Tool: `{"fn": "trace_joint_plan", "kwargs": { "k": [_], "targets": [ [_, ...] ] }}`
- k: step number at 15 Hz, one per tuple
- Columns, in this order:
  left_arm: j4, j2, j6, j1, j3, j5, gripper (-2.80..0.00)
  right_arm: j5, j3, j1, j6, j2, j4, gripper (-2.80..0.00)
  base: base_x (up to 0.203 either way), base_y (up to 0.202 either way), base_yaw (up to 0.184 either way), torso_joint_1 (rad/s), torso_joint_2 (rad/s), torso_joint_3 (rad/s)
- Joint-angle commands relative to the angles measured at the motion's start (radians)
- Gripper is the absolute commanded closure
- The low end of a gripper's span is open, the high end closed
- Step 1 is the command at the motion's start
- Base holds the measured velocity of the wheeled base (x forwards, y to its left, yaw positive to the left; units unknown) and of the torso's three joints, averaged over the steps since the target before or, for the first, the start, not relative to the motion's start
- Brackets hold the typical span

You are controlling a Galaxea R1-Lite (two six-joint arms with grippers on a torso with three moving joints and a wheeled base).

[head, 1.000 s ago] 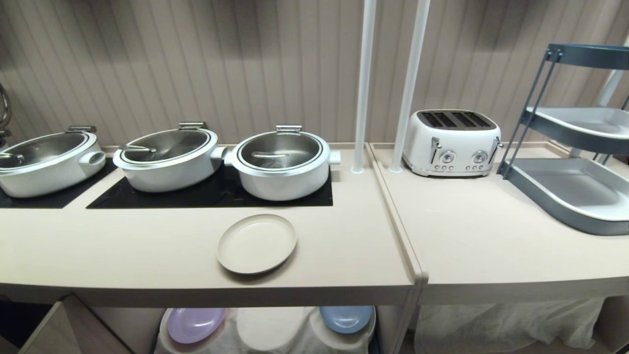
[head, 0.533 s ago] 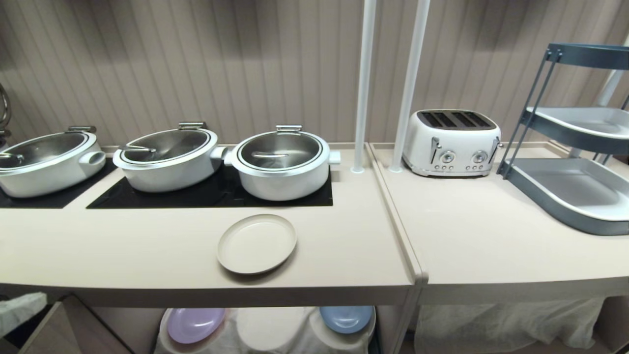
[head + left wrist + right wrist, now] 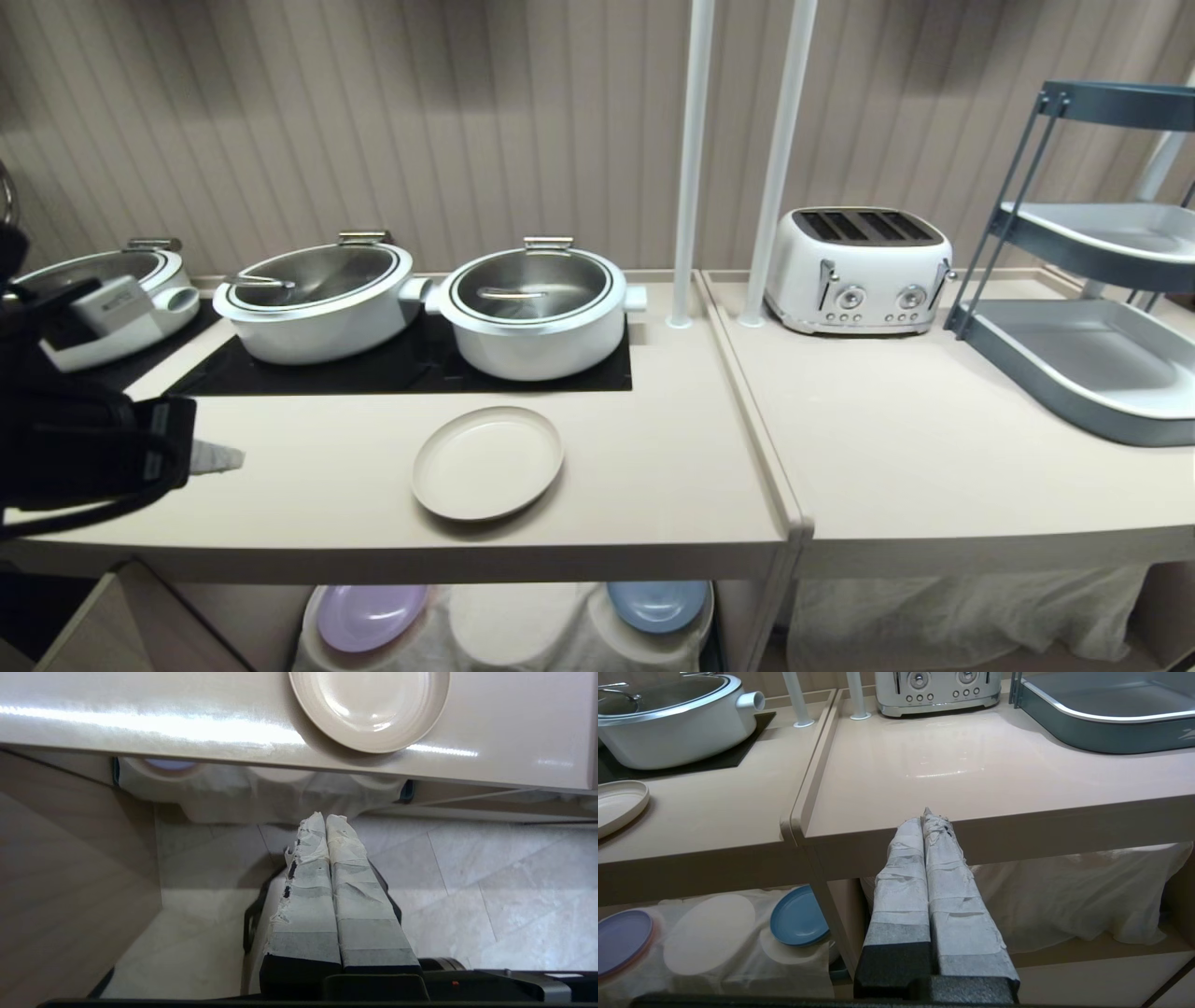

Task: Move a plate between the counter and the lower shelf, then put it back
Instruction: Pick up the plate

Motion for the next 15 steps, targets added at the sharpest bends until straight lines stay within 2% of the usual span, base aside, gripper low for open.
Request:
{"fn": "trace_joint_plan", "kwargs": {
  "k": [1, 4, 6, 10, 15],
  "targets": [
    [0.060, 0.215, -0.009, -0.001, -0.116, -0.002, 0.00, -0.001, 0.000, 0.001, 0.000, 0.001, 0.000, 0.00, 0.000, 0.000, 0.000, 0.000, 0.00, 0.000],
    [0.111, 0.402, -0.034, -0.002, -0.276, -0.004, 0.00, -0.001, 0.000, 0.001, 0.000, 0.001, 0.000, 0.00, 0.000, 0.000, 0.000, 0.000, 0.00, 0.000],
    [0.120, 0.511, -0.043, -0.013, -0.342, -0.003, 0.00, -0.001, 0.000, 0.001, 0.000, 0.001, 0.000, 0.00, 0.000, 0.000, 0.000, 0.000, 0.00, 0.000],
    [0.121, 0.708, -0.169, -0.073, -0.518, 0.003, 0.00, -0.001, 0.000, 0.001, 0.000, 0.001, 0.000, 0.00, 0.000, 0.000, 0.000, 0.000, 0.00, 0.000],
    [0.118, 0.818, -0.183, -0.084, -0.562, 0.009, 0.00, -0.001, 0.000, 0.001, 0.000, 0.001, 0.000, 0.00, 0.000, 0.000, 0.000, 0.000, 0.00, 0.000]
  ]
}}
